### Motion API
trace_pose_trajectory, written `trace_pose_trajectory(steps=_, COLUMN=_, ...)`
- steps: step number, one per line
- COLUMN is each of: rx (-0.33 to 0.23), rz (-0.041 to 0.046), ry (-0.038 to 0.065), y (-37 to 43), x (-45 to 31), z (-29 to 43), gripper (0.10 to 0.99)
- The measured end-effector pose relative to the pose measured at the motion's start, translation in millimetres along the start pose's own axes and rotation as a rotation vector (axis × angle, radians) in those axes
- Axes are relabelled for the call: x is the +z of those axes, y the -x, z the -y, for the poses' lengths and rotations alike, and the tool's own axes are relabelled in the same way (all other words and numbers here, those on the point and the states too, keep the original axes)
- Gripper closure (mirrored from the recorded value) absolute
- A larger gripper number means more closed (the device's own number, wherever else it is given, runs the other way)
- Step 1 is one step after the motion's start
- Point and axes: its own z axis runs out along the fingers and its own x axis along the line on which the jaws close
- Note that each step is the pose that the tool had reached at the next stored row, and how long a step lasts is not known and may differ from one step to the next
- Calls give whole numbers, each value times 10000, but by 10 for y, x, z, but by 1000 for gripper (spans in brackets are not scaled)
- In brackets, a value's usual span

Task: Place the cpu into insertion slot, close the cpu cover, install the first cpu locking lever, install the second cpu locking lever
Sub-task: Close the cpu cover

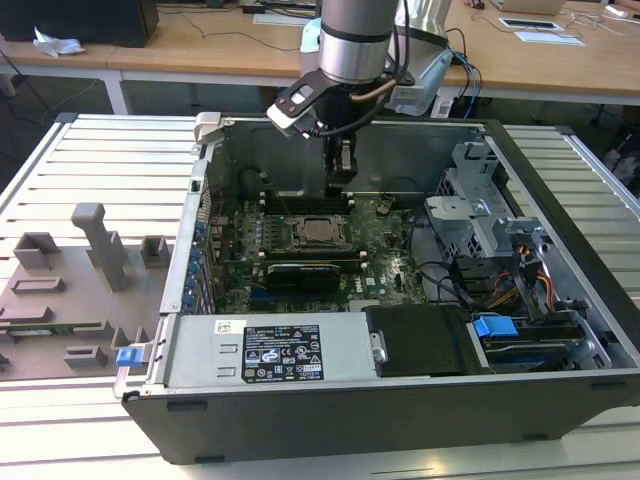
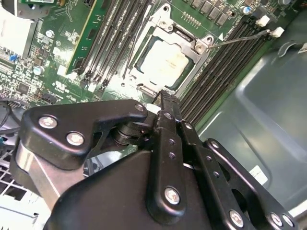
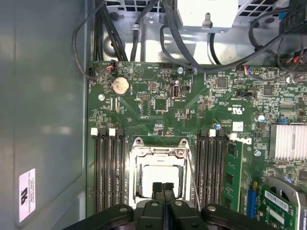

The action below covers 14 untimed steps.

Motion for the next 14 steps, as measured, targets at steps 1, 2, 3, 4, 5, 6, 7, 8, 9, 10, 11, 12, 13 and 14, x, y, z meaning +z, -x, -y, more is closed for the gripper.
trace_pose_trajectory(steps=1, rx=1, rz=2, ry=1, y=0, x=-18, z=0, gripper=980)
trace_pose_trajectory(steps=2, rx=0, rz=4, ry=0, y=0, x=-31, z=1, gripper=980)
trace_pose_trajectory(steps=3, rx=0, rz=8, ry=1, y=1, x=-54, z=1, gripper=980)
trace_pose_trajectory(steps=4, rx=0, rz=13, ry=0, y=1, x=-85, z=1, gripper=980)
trace_pose_trajectory(steps=5, rx=1, rz=16, ry=0, y=1, x=-115, z=2, gripper=980)
trace_pose_trajectory(steps=6, rx=1, rz=19, ry=0, y=2, x=-140, z=3, gripper=980)
trace_pose_trajectory(steps=7, rx=1, rz=23, ry=0, y=2, x=-169, z=3, gripper=980)
trace_pose_trajectory(steps=8, rx=2, rz=24, ry=0, y=2, x=-185, z=3, gripper=980)
trace_pose_trajectory(steps=9, rx=2, rz=26, ry=0, y=2, x=-204, z=4, gripper=980)
trace_pose_trajectory(steps=10, rx=2, rz=28, ry=0, y=3, x=-234, z=4, gripper=980)
trace_pose_trajectory(steps=11, rx=2, rz=31, ry=0, y=3, x=-261, z=4, gripper=980)
trace_pose_trajectory(steps=12, rx=1, rz=33, ry=0, y=3, x=-287, z=5, gripper=980)
trace_pose_trajectory(steps=13, rx=1, rz=35, ry=0, y=4, x=-302, z=5, gripper=980)
trace_pose_trajectory(steps=14, rx=1, rz=36, ry=0, y=4, x=-315, z=5, gripper=980)
